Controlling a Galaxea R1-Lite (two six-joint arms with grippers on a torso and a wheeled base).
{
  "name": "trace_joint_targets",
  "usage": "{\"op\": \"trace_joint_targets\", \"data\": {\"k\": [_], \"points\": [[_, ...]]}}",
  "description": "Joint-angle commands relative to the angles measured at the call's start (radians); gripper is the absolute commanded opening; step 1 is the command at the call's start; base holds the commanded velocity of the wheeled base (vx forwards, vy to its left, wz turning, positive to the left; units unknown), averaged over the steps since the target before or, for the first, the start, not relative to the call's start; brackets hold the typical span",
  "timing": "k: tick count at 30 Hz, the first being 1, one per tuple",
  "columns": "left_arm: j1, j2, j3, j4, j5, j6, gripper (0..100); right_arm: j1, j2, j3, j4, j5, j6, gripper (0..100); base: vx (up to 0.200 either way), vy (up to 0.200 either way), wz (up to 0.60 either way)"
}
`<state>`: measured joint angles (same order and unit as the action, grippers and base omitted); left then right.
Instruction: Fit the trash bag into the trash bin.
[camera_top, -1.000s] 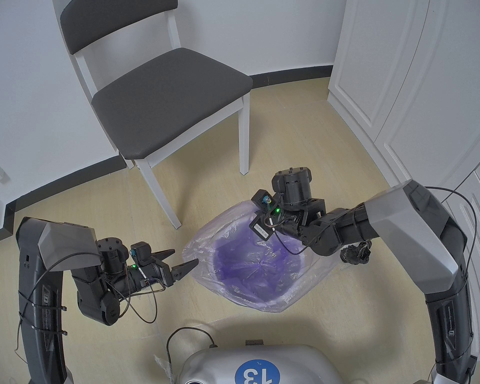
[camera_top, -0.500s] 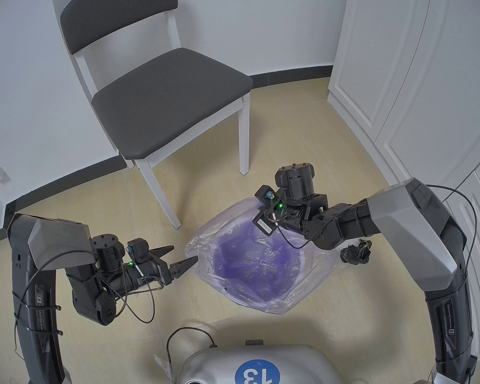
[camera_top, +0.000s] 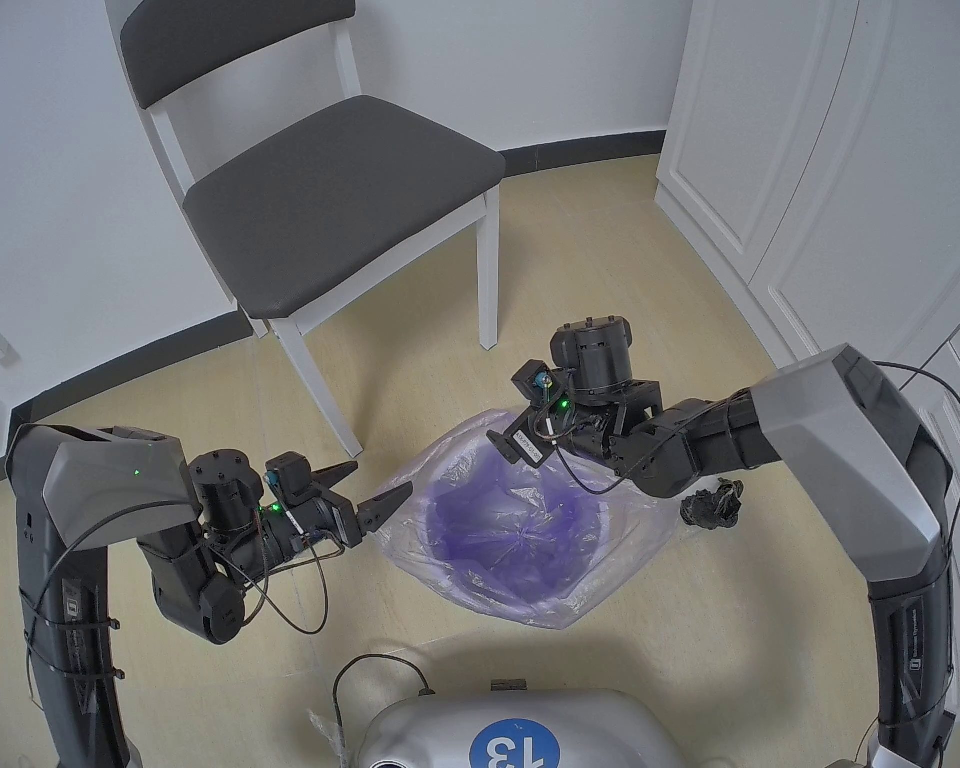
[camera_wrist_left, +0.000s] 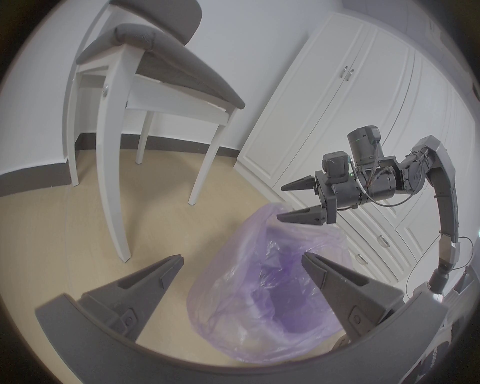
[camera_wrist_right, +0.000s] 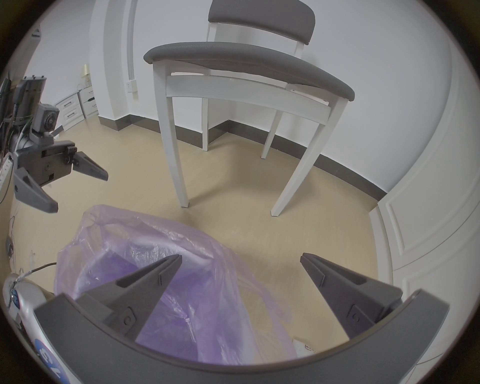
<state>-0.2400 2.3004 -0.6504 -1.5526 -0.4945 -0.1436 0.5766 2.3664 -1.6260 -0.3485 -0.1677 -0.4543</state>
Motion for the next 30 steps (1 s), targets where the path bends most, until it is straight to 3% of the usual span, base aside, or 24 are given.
{"op": "trace_joint_targets", "data": {"k": [1, 5, 6, 8, 11, 19, 22, 30], "points": [[-0.061, -0.042, -0.046, 0.055, 0.001, 0.002, 100, -0.017, -0.156, 0.192, 0.005, -0.049, 0.0, 100, 0.0, 0.0, 0.0], [-0.07, -0.047, -0.066, 0.147, 0.002, 0.087, 100, -0.04, -0.213, 0.288, 0.022, -0.09, -0.007, 100, 0.0, 0.0, 0.0], [-0.067, -0.047, -0.094, 0.215, 0.013, 0.164, 100, -0.052, -0.248, 0.353, 0.017, -0.093, -0.009, 100, 0.0, 0.0, 0.0], [-0.068, -0.052, -0.143, 0.296, 0.074, 0.207, 100, -0.063, -0.277, 0.414, 0.01, -0.093, -0.003, 100, 0.0, 0.0, 0.0], [-0.082, -0.056, -0.239, 0.419, 0.174, 0.217, 100, -0.073, -0.294, 0.469, -0.012, -0.095, 0.006, 100, 0.0, 0.0, 0.0], [-0.096, -0.021, -0.44, 0.667, 0.235, 0.249, 100, -0.129, -0.251, 0.472, -0.089, -0.096, 0.002, 100, 0.0, 0.0, 0.0], [-0.09, 0.005, -0.514, 0.717, 0.277, 0.279, 100, -0.149, -0.219, 0.439, -0.079, -0.089, -0.004, 100, 0.0, 0.0, 0.0], [-0.076, 0.034, -0.584, 0.775, 0.28, 0.283, 100, -0.161, -0.145, 0.379, -0.078, -0.082, -0.001, 100, 0.0, 0.0, 0.0]]}}
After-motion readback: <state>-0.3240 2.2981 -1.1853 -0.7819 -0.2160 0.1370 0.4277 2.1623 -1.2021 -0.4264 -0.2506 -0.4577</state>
